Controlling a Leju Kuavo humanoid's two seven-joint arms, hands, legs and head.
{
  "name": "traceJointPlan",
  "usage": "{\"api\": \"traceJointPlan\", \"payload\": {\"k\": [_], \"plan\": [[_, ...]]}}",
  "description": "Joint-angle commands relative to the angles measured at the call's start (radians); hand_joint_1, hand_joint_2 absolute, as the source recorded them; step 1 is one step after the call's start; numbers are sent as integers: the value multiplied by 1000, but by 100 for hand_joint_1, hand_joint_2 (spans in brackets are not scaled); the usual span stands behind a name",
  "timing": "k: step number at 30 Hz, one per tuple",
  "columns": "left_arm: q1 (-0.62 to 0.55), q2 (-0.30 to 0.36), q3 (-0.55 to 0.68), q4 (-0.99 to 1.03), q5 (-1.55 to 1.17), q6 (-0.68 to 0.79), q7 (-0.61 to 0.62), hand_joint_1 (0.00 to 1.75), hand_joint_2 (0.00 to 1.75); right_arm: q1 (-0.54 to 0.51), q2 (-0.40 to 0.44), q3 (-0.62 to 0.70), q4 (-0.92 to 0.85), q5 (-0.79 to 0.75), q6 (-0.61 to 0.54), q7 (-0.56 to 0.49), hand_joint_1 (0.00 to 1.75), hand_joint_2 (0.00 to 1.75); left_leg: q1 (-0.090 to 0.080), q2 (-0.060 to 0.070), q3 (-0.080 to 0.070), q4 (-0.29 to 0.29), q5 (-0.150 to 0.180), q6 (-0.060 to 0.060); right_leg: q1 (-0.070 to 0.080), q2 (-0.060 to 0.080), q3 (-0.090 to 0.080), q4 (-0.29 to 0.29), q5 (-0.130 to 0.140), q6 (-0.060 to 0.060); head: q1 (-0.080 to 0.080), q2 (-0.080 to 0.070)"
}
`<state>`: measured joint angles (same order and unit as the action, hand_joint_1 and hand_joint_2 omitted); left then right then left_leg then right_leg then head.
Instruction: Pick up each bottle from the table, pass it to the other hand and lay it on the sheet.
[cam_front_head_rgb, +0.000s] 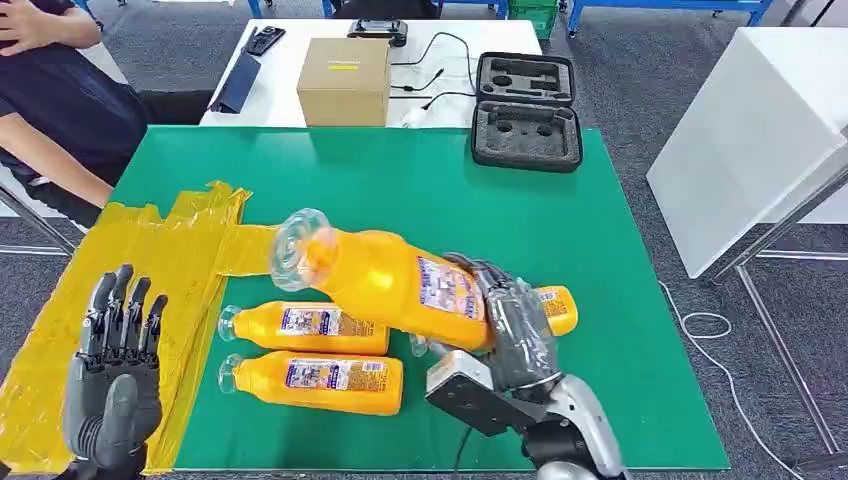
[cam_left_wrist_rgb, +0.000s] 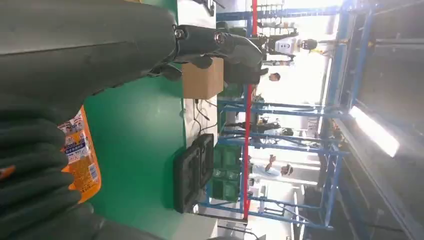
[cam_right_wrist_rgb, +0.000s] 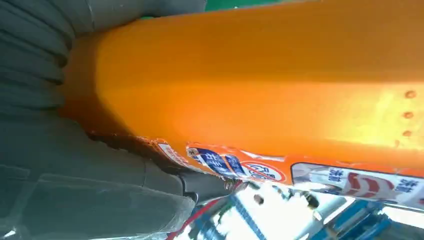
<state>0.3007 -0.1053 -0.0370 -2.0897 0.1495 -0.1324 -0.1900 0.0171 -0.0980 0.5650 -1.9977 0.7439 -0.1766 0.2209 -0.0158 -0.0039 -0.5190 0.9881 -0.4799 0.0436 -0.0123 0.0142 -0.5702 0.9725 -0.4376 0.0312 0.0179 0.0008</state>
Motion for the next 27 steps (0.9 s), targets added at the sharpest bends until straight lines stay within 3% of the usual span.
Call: {"api": "traceJointPlan", "payload": {"k": [1, 9, 23, 27], "plan": [[-39, 61, -62, 65, -19, 38, 35, 0, 175, -178, 107, 122, 261, -21, -71, -2, 169, 175, 1, 3, 2, -2, -1, -3, 1, 2, 2, -2, 1, -1, 0, 0], [-66, 54, -73, 95, 44, 66, 43, 0, 175, -247, 159, 208, 327, 115, -104, 33, 168, 175, -1, 1, -1, -1, 0, -3, -1, 0, -1, -1, 0, -1, 0, 0], [-76, 50, -92, 95, 63, 72, 49, 0, 175, -263, 175, 202, 361, 122, -101, 44, 168, 175, 0, 1, 0, -1, 0, -4, 0, -1, 0, -2, 0, -1, 1, 0], [-101, 53, -106, 105, 100, 81, 56, 0, 175, -292, 191, 236, 407, 179, -30, 77, 166, 175, -1, 0, -2, -1, 0, -3, 0, -1, -1, -1, 0, -1, 1, 0]]}}
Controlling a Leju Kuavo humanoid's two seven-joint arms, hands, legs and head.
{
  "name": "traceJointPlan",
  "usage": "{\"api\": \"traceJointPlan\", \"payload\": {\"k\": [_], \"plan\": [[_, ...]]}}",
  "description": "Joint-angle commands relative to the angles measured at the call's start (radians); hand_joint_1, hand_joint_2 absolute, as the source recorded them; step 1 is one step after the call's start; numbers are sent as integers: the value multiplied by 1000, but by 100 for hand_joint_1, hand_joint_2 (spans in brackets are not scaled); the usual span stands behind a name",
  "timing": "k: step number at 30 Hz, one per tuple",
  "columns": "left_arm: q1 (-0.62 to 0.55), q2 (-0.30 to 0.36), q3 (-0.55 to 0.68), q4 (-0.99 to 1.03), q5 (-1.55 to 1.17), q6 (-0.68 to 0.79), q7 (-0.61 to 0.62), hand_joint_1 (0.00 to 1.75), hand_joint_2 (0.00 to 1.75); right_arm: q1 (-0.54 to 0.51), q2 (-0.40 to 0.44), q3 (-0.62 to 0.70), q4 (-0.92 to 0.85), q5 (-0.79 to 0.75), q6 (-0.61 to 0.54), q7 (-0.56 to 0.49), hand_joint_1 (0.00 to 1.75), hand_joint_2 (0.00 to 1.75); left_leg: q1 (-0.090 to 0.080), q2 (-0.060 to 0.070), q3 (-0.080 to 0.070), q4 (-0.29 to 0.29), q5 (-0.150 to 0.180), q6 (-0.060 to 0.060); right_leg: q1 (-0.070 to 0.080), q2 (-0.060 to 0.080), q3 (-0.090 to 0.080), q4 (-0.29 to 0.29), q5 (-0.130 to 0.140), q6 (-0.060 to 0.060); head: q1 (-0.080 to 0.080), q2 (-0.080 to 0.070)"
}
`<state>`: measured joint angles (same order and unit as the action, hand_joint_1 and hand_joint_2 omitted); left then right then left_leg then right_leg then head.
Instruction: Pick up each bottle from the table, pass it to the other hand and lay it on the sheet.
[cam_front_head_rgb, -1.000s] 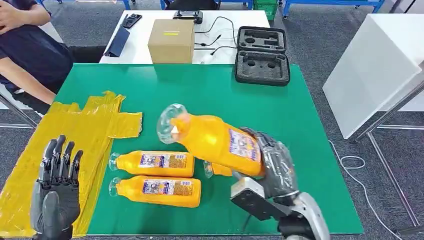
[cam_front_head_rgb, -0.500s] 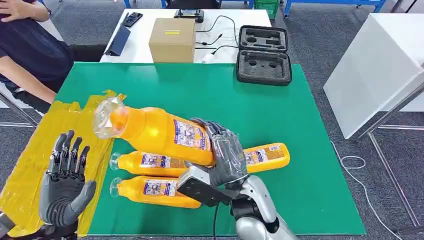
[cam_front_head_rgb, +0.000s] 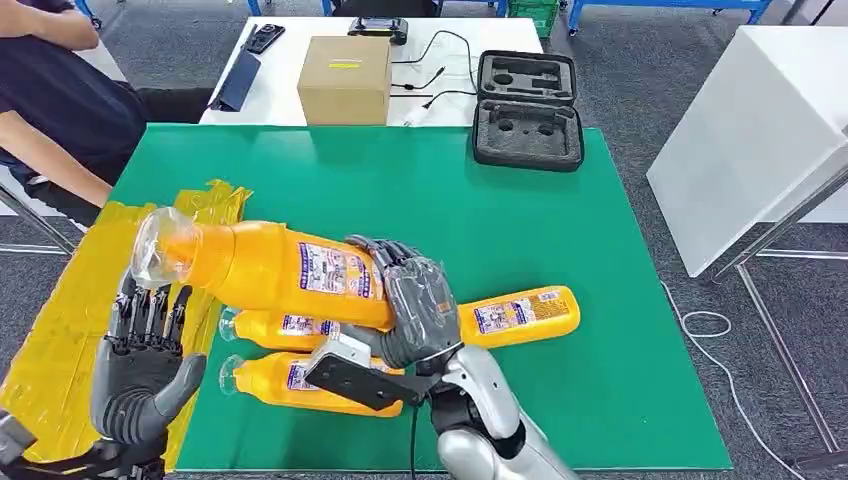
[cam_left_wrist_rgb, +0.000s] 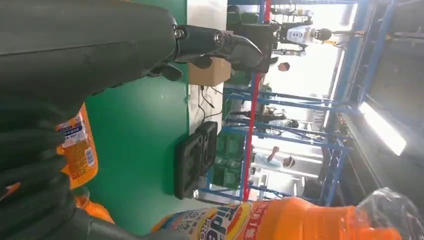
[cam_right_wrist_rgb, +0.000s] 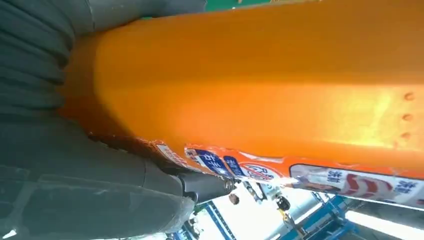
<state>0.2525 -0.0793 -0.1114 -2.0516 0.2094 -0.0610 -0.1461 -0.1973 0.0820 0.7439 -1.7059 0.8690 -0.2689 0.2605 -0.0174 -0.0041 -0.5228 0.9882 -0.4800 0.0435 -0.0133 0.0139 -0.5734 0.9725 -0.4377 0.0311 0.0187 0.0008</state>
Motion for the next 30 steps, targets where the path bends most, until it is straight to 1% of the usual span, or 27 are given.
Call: {"api": "traceJointPlan", "payload": {"k": [1, 2, 3, 4, 5, 6, 7, 8, 9, 12, 13, 14, 15, 16, 17, 18, 19, 23, 24, 26, 29, 30], "plan": [[-59, 25, -30, 65, 59, 11, 13, 0, 175, -82, 18, 70, 126, 63, 87, 44, 166, 175, 1, 0, 1, -1, 0, -2, 0, 0, 1, -1, 0, -1, 0, 0], [-75, 19, -26, 64, 81, 9, 17, 0, 175, -142, -12, 110, 174, 43, 109, 32, 168, 175, 1, 1, 3, -1, 0, -4, 1, -1, 3, -2, 0, -2, 0, 0], [-86, 12, -23, 60, 96, 10, 23, 0, 175, -167, -11, 119, 216, 30, 109, 17, 168, 175, 1, 1, 2, -1, 0, -3, 1, 0, 2, -1, 1, -1, 0, 0], [-90, 8, -20, 52, 120, 11, 32, 0, 175, -180, -2, 122, 246, 23, 110, 5, 173, 175, 2, 2, 3, -1, 0, -4, 2, 0, 3, -2, 1, -2, 0, 0], [-87, 2, -14, 33, 119, 25, 34, 0, 175, -189, 7, 131, 265, 24, 112, -9, 171, 175, 1, 2, 2, -1, 0, -3, 1, 1, 2, -1, 1, -1, 0, 0], [-82, -2, -13, 19, 175, 14, 48, 0, 175, -194, 16, 140, 273, 32, 116, -12, 168, 175, 1, 2, 2, -1, 0, -3, 1, 1, 2, -1, 1, -1, 0, 0], [-77, 4, -14, 4, 194, 6, 49, 0, 175, -199, 22, 151, 276, 36, 128, -14, 169, 175, 2, 3, 3, -1, 0, -4, 2, 2, 3, -2, 1, -2, 0, 0], [-70, 7, -13, -10, 193, 8, 46, 0, 175, -204, 26, 165, 276, 47, 141, -10, 166, 175, 1, 2, 2, -1, 0, -3, 1, 1, 2, -1, 1, -1, 0, 0], [-61, 9, -10, -24, 186, 23, 46, 0, 175, -209, 32, 181, 275, 56, 159, -6, 171, 175, 2, 2, 3, -1, 0, -5, 2, 0, 3, -1, 0, -2, 0, 0], [-47, 27, -10, -50, 200, 39, 47, 0, 175, -237, 44, 240, 283, 106, 209, 2, 171, 175, 1, 3, 1, 0, 0, -2, 1, 2, 0, 0, 0, -1, 0, 0], [-45, 29, -8, -54, 205, 43, 49, 0, 175, -241, 49, 257, 285, 120, 217, 1, 175, 175, 2, 4, 3, -1, -1, -4, 2, 3, 2, 0, 0, -2, 0, 0], [-48, 34, -10, -55, 206, 43, 50, 0, 175, -247, 50, 273, 286, 127, 224, -2, 175, 175, 3, 4, 4, -1, -2, -5, 3, 2, 4, -1, -1, -2, 0, 0], [-49, 37, -10, -56, 206, 43, 49, 0, 175, -254, 49, 298, 281, 149, 231, -3, 171, 175, 1, 2, 2, 0, -1, -3, 1, 1, 1, 0, 0, -1, 0, 0], [-51, 40, -11, -53, 206, 43, 49, 0, 175, -255, 48, 307, 277, 150, 234, -5, 175, 175, 2, 2, 2, -1, -1, -3, 2, 1, 2, 0, 0, -1, 0, 0], [-54, 40, -8, -51, 166, 72, 48, 0, 175, -254, 46, 319, 269, 124, 260, -2, 171, 175, 2, 2, 1, -1, 0, -3, 2, 1, 1, 0, 0, -1, 0, 0], [-54, 34, -5, -52, 199, 70, 46, 0, 175, -260, 41, 336, 266, 145, 259, -1, 171, 175, 2, 2, 3, -1, -1, -4, 2, 1, 3, -1, 0, -2, 0, 0], [-54, 42, -5, -51, 221, 65, 49, 0, 175, -262, 44, 345, 267, 142, 263, -5, 173, 175, 2, 1, 2, -1, 0, -3, 1, 0, 2, -1, 0, -1, 0, 0], [-55, 46, -5, -44, 242, 71, 56, 0, 175, -273, 52, 372, 264, 124, 277, 0, 173, 175, 2, 1, 1, -1, 0, -4, 2, -1, 2, -1, 0, -2, 0, 0], [-56, 51, -8, -45, 244, 70, 56, 0, 175, -276, 54, 372, 261, 111, 275, 10, 171, 175, 2, 1, 3, -1, 0, -5, 2, -1, 3, -2, 0, -2, 0, 0], [-55, 51, -11, -48, 257, 71, 58, 0, 175, -285, 57, 370, 255, 100, 271, 23, 175, 175, 5, 1, 7, -2, -1, -9, 4, -2, 8, -4, -1, -4, 0, 0], [-45, 60, -20, -53, 279, 70, 63, 0, 175, -291, 72, 345, 248, 71, 250, 48, 175, 175, 3, 1, 3, -1, -1, -6, 3, -1, 4, -2, -1, -3, 0, 0], [-45, 63, -23, -53, 281, 72, 62, 0, 175, -293, 72, 345, 248, 66, 248, 51, 175, 175, 1, 0, 0, -1, 0, -3, 1, -1, 1, -1, 0, -1, 0, 0]]}}
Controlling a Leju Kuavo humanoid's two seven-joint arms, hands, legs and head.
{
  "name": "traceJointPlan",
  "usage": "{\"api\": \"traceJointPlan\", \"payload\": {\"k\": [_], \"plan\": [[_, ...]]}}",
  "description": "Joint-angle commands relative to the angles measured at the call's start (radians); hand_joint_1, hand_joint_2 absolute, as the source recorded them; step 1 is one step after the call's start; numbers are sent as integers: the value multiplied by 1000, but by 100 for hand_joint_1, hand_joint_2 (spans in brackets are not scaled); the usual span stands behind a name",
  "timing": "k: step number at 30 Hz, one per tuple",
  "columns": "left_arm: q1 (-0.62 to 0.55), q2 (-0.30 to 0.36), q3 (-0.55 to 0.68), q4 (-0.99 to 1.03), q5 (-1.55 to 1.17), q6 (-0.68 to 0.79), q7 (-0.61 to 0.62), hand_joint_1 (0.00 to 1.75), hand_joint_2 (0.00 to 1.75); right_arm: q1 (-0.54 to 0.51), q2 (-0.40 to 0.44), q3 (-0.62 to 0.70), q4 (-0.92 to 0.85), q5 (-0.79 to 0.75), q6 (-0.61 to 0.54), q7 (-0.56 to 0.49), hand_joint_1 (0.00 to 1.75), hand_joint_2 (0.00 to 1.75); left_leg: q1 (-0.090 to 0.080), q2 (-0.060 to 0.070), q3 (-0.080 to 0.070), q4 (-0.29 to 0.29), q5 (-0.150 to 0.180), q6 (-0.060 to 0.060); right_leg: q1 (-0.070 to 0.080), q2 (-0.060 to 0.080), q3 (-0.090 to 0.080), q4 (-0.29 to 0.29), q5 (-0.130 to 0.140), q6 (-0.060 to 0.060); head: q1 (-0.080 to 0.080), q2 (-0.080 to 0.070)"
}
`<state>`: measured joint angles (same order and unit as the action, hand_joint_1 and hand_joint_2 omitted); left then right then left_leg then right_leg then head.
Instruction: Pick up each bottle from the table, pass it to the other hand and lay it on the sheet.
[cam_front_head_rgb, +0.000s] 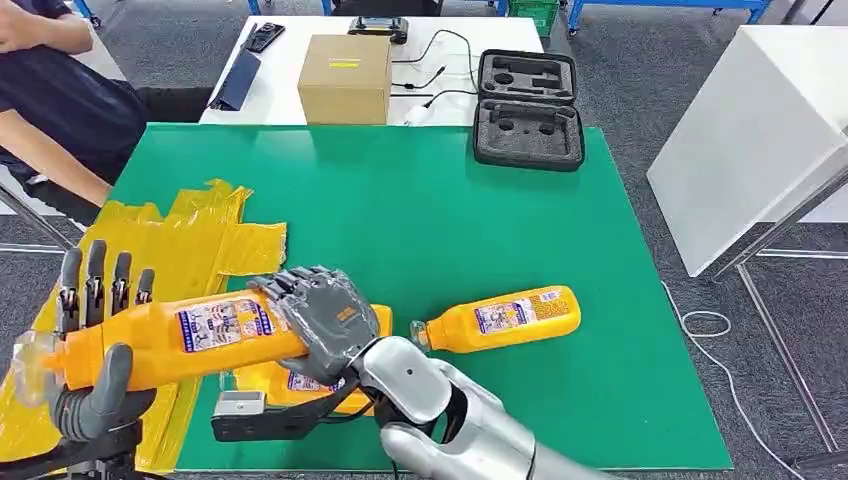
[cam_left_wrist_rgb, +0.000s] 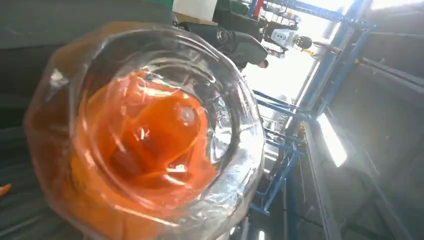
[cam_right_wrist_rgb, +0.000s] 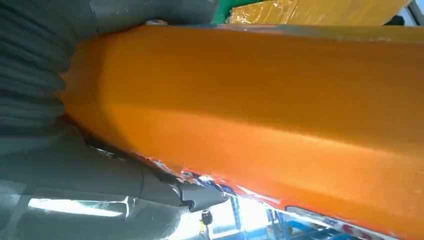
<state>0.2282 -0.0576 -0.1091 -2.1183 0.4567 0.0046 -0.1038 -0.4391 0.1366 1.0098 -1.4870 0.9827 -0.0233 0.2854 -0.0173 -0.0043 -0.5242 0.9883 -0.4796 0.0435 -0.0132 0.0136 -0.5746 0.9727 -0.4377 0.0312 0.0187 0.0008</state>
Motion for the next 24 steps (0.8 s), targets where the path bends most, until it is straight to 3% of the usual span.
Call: {"api": "traceJointPlan", "payload": {"k": [1, 24], "plan": [[-21, 41, -26, 14, 33, 6, 20, 0, 175, -51, 17, 79, 29, -47, 2, 26, 175, 175, 2, 0, 3, -1, -1, -4, 2, -1, 3, -1, -1, -2, 0, 0], [-30, 53, -76, 26, 52, 64, 6, 0, 175, -14, 0, 60, 39, -163, -91, 32, 175, 175, 2, -1, 4, -1, -1, -4, 2, -2, 5, -2, -1, -2, 0, 0]]}}
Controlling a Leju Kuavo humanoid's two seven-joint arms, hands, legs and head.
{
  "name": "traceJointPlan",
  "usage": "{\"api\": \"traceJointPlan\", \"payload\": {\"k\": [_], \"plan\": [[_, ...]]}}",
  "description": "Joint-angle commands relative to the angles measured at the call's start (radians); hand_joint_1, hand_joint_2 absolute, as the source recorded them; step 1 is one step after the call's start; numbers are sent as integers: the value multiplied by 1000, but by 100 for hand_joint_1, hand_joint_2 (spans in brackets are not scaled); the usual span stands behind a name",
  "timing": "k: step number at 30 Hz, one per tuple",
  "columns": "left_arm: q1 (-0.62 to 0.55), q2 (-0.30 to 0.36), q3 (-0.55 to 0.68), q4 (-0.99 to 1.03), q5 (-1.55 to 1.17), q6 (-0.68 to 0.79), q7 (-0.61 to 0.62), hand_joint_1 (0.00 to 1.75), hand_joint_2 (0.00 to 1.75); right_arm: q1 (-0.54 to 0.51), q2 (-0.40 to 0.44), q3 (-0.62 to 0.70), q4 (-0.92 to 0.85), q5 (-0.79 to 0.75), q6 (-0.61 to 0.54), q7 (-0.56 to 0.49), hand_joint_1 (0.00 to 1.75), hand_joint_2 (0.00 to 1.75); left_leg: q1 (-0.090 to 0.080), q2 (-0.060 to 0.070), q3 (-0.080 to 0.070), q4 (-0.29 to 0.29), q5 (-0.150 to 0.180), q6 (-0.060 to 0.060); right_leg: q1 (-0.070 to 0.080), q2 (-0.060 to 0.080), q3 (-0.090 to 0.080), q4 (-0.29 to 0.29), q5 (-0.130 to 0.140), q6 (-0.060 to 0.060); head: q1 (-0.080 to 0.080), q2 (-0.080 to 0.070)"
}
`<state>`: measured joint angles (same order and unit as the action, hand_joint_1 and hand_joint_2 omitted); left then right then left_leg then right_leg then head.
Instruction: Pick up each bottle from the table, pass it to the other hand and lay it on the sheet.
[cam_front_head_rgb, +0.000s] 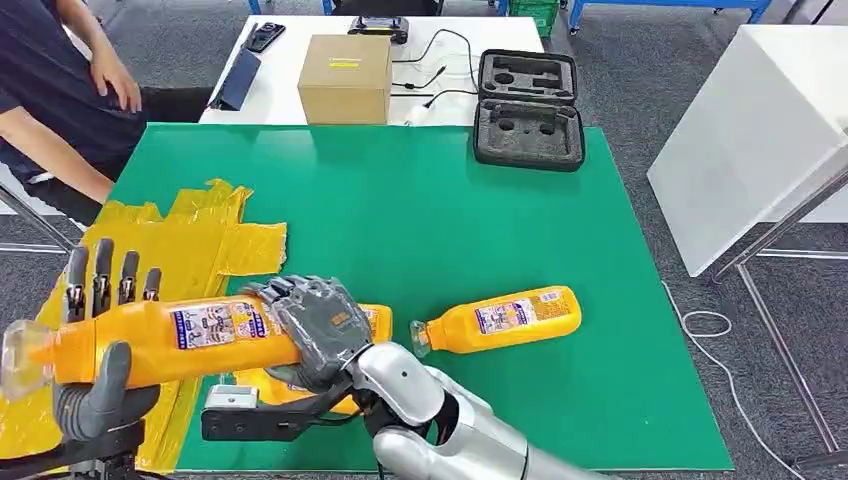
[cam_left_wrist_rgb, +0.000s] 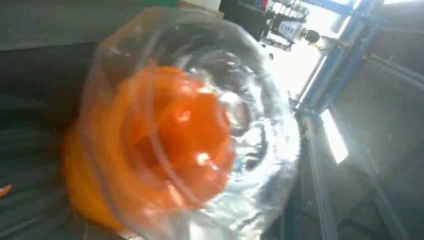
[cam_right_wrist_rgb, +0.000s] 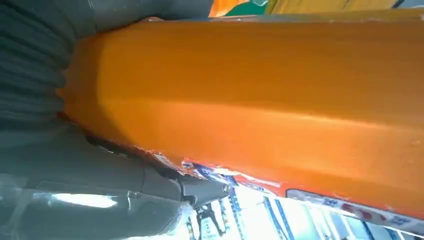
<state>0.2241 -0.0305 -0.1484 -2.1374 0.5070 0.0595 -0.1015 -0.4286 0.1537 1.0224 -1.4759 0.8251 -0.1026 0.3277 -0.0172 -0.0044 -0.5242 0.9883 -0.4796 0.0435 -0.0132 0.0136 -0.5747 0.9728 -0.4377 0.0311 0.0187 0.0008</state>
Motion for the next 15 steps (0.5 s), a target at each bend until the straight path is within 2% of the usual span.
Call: {"api": "traceJointPlan", "payload": {"k": [1, 7, 15], "plan": [[-30, 23, -39, 50, 3, 11, 6, 0, 175, -23, -16, 44, 25, -11, -14, -10, 175, 175, 1, -1, 3, -1, 0, -3, 1, -2, 3, -2, 0, -1, 0, 0], [-36, 1, -75, 67, -49, 29, 11, 0, 175, 14, -55, 6, -11, -81, -65, -5, 175, 175, 1, -2, 3, -2, 0, -3, 1, -4, 5, -2, -1, -1, 0, 0], [-51, -6, -110, 74, -79, 28, 23, 0, 175, 52, -93, -7, -42, -56, -111, -22, 175, 175, 2, -3, 6, -2, -1, -5, 2, -5, 7, -3, -1, -2, 0, 0]]}}
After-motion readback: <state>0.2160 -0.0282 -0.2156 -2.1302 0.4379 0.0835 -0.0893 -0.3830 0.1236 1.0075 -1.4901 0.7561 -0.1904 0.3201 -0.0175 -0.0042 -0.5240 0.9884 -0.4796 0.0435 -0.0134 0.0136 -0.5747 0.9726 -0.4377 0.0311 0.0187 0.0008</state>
